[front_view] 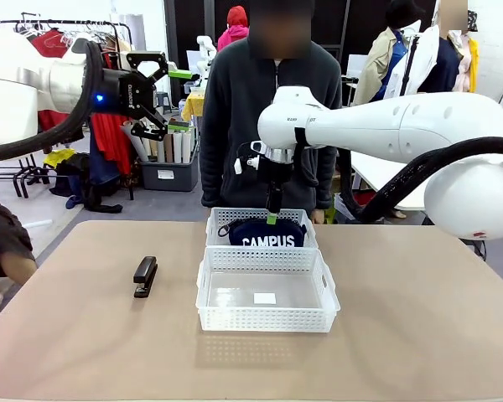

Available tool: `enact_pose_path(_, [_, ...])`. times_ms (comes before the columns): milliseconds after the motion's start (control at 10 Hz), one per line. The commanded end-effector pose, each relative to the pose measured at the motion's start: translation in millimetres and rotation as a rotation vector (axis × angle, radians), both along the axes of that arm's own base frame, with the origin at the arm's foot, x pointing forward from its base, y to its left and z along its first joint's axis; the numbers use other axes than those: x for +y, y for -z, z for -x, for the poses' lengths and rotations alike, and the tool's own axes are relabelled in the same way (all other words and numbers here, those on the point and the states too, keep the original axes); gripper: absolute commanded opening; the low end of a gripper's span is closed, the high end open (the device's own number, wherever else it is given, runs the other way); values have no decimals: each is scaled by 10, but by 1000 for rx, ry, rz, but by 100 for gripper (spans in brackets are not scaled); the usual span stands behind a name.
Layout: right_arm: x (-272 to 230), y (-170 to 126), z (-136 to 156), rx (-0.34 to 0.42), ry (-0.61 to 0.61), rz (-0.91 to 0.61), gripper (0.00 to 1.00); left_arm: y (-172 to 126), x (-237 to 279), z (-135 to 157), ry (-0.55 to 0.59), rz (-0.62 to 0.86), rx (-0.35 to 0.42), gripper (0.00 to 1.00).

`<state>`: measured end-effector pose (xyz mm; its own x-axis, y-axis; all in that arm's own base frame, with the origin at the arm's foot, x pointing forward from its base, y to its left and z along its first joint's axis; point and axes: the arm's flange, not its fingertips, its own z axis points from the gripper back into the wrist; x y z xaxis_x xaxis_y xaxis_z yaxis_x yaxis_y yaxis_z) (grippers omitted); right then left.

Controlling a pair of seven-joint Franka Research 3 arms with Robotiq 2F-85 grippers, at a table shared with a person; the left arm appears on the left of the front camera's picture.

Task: Distribute items into two baskets.
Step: Pick up the Stapler that the person points to.

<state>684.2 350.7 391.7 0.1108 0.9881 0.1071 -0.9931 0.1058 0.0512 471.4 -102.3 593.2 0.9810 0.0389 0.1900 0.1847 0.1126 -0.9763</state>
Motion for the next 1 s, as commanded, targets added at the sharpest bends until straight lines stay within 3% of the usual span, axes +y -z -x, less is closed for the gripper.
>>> enact_pose_path(0, [4, -25, 5, -1, -1, 3, 100, -21, 2, 2, -5, 1, -5, 100])
enact_pose_path(200, [1, 2, 1, 0, 0, 0, 100, -21, 2, 2, -5, 1, -5, 100])
enact_pose_path(500, [-158, -330, 94, 83, 80, -117, 100, -21, 2, 2, -5, 1, -5, 100])
enact_pose_path(900, [-640, -877, 367, 288, 380, -214, 100, -21, 2, 2, -5, 1, -5, 100])
